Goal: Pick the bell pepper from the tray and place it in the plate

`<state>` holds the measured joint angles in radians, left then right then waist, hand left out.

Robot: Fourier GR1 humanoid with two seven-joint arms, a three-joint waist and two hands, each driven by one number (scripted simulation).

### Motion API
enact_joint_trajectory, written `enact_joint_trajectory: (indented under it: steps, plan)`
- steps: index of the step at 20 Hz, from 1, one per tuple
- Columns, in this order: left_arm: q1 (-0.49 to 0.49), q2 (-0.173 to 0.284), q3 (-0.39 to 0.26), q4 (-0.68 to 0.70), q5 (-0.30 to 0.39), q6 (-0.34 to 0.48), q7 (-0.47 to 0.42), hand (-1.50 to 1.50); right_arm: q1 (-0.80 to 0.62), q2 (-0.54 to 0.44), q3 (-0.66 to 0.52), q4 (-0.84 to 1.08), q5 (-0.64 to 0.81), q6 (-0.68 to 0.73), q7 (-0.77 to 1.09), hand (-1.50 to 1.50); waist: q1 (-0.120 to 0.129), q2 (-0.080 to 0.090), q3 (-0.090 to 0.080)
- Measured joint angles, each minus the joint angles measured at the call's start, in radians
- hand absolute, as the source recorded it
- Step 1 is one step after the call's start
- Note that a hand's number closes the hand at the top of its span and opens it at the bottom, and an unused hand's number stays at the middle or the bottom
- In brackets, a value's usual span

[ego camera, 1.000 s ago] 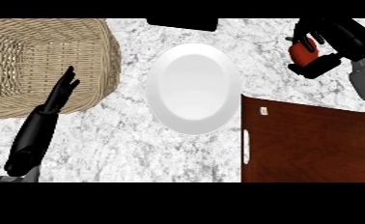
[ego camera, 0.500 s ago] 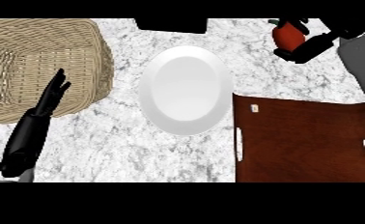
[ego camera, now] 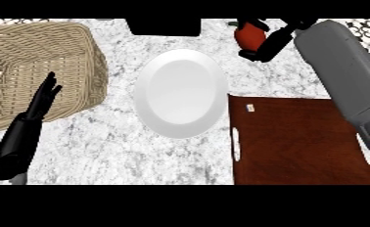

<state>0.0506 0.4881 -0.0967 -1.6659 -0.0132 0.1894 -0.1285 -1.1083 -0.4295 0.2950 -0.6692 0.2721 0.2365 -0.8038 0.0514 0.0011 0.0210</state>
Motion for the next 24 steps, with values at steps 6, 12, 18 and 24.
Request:
enact_joint_trajectory:
  steps: [6,12,18,24]
  plan:
    - [0.001,-0.001,0.022,0.011,0.001,-0.005,-0.005,0.00,-0.056,0.145,0.045,0.023,0.031,0.009,0.110,1.50,-0.020,-0.006,0.001]
    - [0.011,-0.009,0.033,0.012,-0.006,-0.004,-0.024,0.00,-0.076,0.274,0.118,0.050,0.098,-0.009,0.206,1.50,-0.027,-0.007,0.002]
    - [0.006,-0.012,0.044,0.012,-0.003,-0.016,-0.022,0.00,-0.041,0.376,0.174,0.099,0.153,-0.045,0.235,1.50,-0.027,-0.003,0.002]
    - [0.001,-0.020,0.036,0.007,-0.012,-0.025,-0.018,0.00,-0.007,0.417,0.178,0.160,0.093,-0.041,0.341,-1.50,-0.010,0.000,0.001]
